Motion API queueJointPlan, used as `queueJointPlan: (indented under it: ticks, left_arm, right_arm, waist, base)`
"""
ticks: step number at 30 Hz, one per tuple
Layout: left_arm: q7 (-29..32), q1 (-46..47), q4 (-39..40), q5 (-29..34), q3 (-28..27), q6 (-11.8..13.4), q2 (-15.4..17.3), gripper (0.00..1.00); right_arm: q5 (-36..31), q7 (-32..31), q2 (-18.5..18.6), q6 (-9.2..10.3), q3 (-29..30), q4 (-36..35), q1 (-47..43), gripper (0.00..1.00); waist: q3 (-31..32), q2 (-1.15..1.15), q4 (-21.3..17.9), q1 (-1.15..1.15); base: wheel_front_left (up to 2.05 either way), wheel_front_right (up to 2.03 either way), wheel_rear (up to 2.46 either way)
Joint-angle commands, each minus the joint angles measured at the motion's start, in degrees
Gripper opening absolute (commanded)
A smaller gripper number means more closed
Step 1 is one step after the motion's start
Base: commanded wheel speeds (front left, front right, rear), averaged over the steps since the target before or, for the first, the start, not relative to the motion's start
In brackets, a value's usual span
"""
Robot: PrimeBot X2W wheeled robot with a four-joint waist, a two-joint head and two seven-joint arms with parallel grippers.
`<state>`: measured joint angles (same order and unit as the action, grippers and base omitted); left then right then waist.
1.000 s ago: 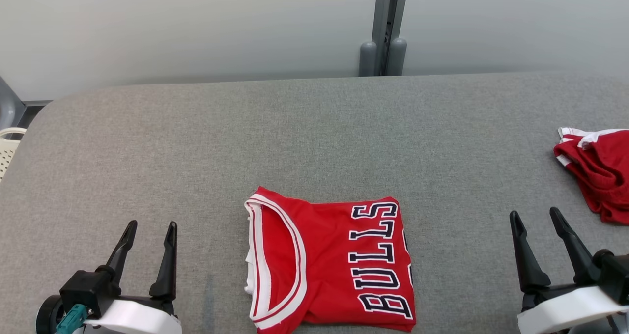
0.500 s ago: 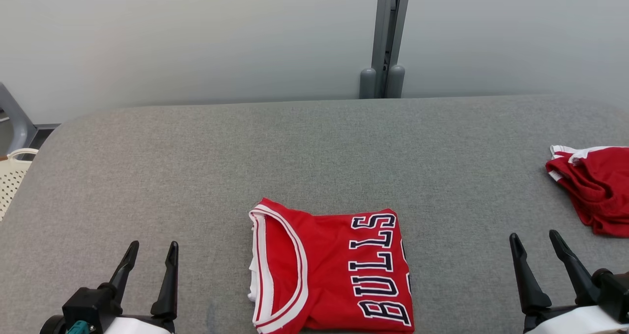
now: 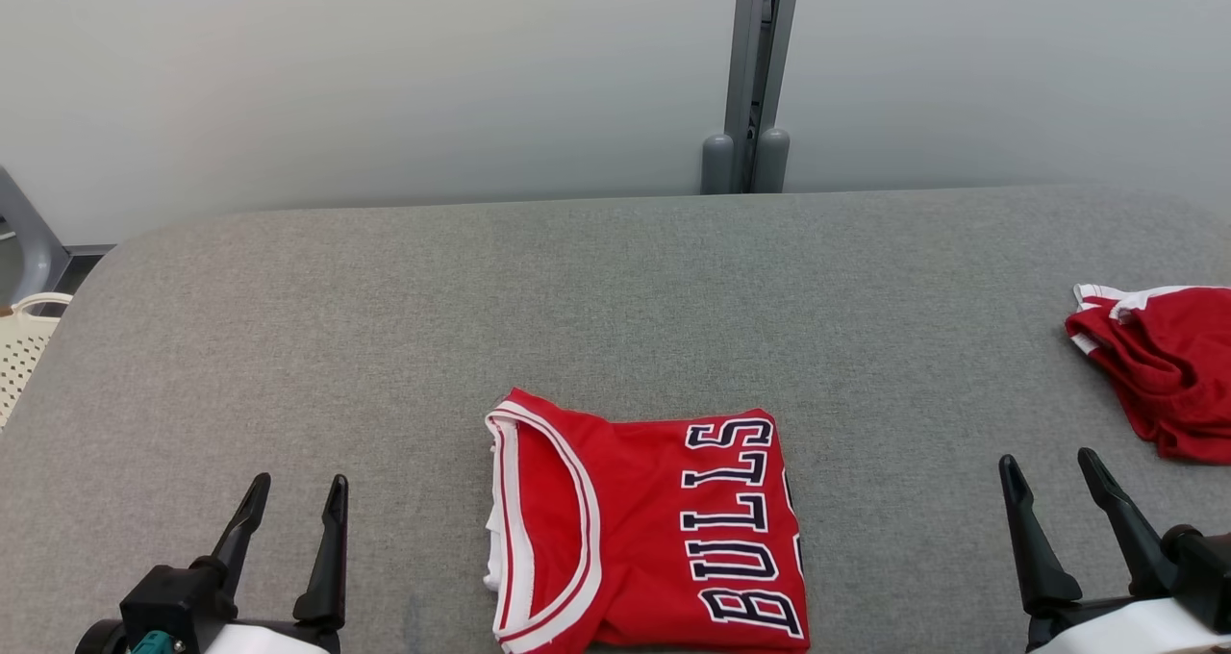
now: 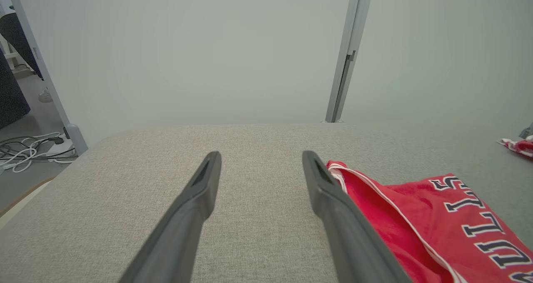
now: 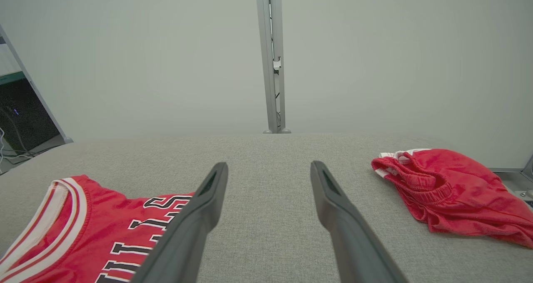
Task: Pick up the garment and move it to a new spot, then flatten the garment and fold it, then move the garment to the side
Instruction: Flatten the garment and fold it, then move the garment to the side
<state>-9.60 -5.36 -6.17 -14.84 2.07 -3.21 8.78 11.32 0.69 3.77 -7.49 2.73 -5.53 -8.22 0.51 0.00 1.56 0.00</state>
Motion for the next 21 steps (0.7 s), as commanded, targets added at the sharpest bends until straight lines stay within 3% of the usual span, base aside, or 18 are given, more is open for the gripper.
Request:
queueJointPlan:
  ticks: [1, 21]
  left_arm:
    - [-0.03, 0.0, 0.28, -0.52, 0.02, 0.34, 0.44, 1.0]
    - [-0.59, 0.9, -0.07, -1.0, 0.62, 0.98, 0.87, 1.0]
  right_arm:
    - [-0.35, -0.04, 0.05, -0.01, 0.18, -0.42, -0.32, 1.0]
    - [-0.85, -0.54, -0.03, -0.01, 0.91, -1.85, -0.5, 1.0]
  waist:
    - [-0.09, 0.0, -0.01, 0.0]
    - [-0.72, 0.0, 0.22, 0.0]
  base:
    - [0.0, 0.0, 0.0]
    - [0.0, 0.0, 0.0]
